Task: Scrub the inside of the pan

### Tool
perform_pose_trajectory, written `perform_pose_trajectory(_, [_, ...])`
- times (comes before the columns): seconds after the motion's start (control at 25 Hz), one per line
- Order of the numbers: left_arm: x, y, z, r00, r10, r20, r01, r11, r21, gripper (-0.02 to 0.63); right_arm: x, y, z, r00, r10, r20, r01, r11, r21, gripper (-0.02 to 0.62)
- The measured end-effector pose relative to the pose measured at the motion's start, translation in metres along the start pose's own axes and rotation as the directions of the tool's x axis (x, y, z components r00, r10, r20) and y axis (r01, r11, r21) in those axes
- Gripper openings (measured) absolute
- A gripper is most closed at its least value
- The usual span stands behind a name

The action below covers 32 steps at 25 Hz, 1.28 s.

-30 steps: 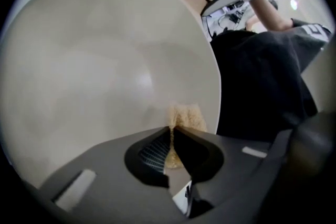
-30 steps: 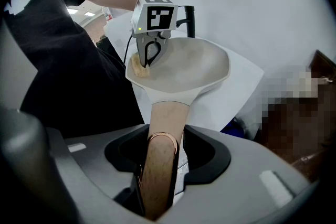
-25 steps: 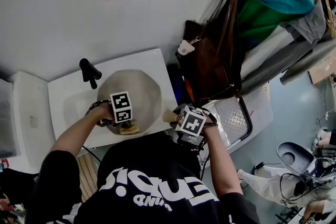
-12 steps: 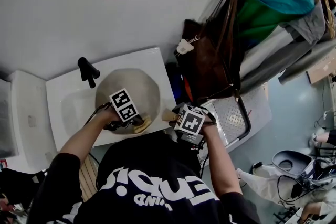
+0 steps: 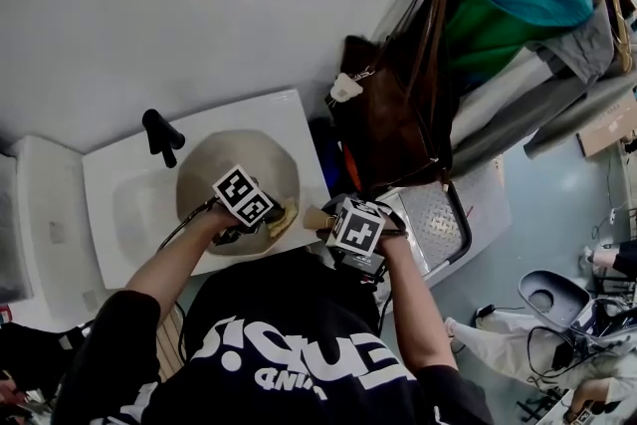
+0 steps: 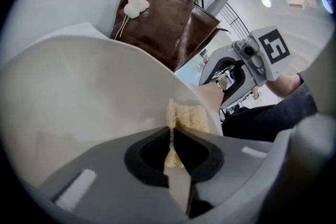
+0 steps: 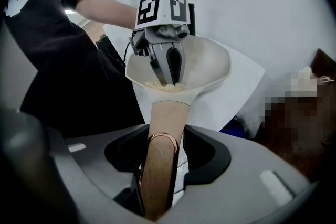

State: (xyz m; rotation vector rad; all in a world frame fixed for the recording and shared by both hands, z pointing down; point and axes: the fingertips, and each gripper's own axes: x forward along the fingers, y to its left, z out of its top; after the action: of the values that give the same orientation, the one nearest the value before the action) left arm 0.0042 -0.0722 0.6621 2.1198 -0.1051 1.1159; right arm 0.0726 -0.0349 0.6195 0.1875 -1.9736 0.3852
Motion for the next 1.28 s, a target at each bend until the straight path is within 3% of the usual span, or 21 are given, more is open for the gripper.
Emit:
perform_pose_trajectory(0.24, [-0.002, 0.019, 0.021, 0.988, 0.103, 0.113, -0.104, 0.995, 0.006, 0.020, -0.002, 0.001, -0.001, 1.000, -0.003, -0.012, 0.003, 1.000, 0.000, 0.198])
perform_pose_trajectory(0.44, [-0.006, 0.044, 0.036, 0.952, 0.227, 0.203, -0.232, 0.973, 0.000, 0.020, -0.002, 0.001, -0.001, 1.000, -0.005, -0.009, 0.005, 1.000, -0.001, 0.198])
perform_pose_trajectory(0.64, [-0.011, 0.063, 0.050, 0.917, 0.285, 0.279, -0.293, 0.956, -0.012, 0.020, -0.002, 0.001, -0.001, 1.000, -0.003, -0.011, 0.003, 1.000, 0.004, 0.198])
perform_pose_trajectory(0.8, [-0.015, 0.077, 0.055, 0.893, 0.333, 0.303, -0.348, 0.937, -0.005, 0.020, -0.001, 0.001, -0.002, 1.000, -0.005, -0.017, 0.005, 1.000, 0.003, 0.198])
perform_pose_trajectory(1.28, [-0.034, 0.110, 0.061, 0.808, 0.494, 0.321, -0.532, 0.846, 0.037, 0.021, 0.000, 0.001, -0.004, 1.000, 0.004, -0.016, -0.004, 1.000, 0.011, 0.198])
